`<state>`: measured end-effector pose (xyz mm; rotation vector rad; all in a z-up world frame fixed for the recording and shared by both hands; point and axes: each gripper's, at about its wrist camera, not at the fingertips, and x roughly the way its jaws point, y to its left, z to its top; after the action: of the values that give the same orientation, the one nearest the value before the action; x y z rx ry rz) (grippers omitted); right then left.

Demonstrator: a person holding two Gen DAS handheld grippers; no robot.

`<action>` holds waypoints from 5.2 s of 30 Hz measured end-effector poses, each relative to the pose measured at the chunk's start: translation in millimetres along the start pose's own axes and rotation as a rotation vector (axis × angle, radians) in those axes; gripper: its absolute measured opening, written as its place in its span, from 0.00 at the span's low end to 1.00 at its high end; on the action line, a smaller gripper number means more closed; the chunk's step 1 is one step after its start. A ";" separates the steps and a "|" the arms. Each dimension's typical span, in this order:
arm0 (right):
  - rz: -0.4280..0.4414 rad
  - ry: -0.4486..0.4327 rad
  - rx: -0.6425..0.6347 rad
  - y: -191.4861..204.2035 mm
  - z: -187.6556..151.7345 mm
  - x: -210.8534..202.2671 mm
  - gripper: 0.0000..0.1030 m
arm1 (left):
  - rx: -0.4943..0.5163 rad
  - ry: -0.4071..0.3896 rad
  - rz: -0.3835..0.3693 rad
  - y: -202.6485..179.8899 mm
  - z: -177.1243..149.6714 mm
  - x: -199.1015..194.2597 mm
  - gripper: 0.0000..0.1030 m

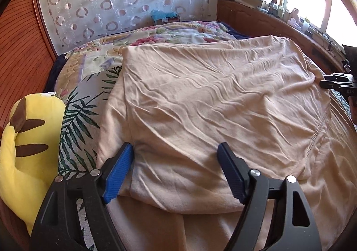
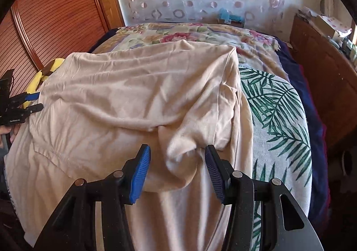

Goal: Fold small clothes

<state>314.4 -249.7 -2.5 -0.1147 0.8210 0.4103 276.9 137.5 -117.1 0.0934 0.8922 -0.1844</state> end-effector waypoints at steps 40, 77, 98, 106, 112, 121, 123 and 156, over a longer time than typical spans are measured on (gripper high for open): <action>-0.071 -0.051 -0.070 17.7 -11.1 12.8 0.43 | -0.088 -0.078 0.137 31.1 -5.4 -41.2 0.03; 0.036 -0.295 -0.091 67.2 -65.1 -169.2 0.02 | -0.103 -0.392 0.034 -13.7 -27.1 -201.8 0.02; 0.023 -0.037 -0.044 59.3 -210.2 -157.3 0.02 | -0.270 -0.163 0.035 -5.4 -155.6 -160.3 0.02; -0.032 0.003 -0.018 65.3 -202.0 -130.6 0.36 | -0.240 -0.181 -0.022 -26.7 -141.9 -162.6 0.02; -0.062 -0.091 -0.011 72.2 -196.3 -154.7 0.53 | -0.163 -0.288 -0.108 -63.5 -86.9 -187.3 0.02; -0.007 -0.168 -0.014 91.9 -185.2 -143.9 0.53 | -0.216 -0.371 -0.032 -34.1 -96.6 -241.4 0.02; 0.004 -0.165 -0.015 92.7 -186.3 -137.6 0.53 | -0.265 -0.312 0.004 -12.9 -119.4 -230.6 0.02; -0.030 -0.108 -0.012 90.3 -191.3 -100.6 0.61 | -0.299 -0.047 0.051 -1.5 -165.4 -132.1 0.49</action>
<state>85.9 -247.1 -53.8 -0.1150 0.7098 0.3893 69.2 178.1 -117.3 -0.1654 0.8607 -0.0045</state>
